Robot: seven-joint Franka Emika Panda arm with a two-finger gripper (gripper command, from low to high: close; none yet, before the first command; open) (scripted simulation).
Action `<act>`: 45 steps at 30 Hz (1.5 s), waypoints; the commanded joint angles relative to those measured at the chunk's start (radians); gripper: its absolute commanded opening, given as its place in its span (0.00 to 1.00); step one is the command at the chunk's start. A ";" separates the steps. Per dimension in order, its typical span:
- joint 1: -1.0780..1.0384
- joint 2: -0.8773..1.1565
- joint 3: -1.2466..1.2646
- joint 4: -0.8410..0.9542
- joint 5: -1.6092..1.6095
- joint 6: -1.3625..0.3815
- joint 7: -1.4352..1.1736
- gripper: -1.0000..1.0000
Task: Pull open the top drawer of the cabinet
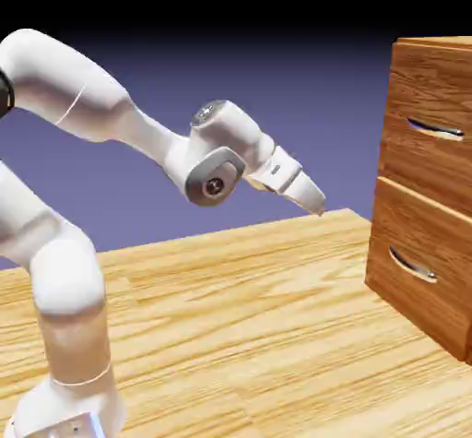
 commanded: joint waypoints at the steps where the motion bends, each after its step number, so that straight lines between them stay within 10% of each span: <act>1: -0.028 0.002 0.026 0.015 0.044 -0.004 -0.013 1.00; 45: -1.240 0.087 1.158 0.669 1.957 -0.177 -0.580 1.00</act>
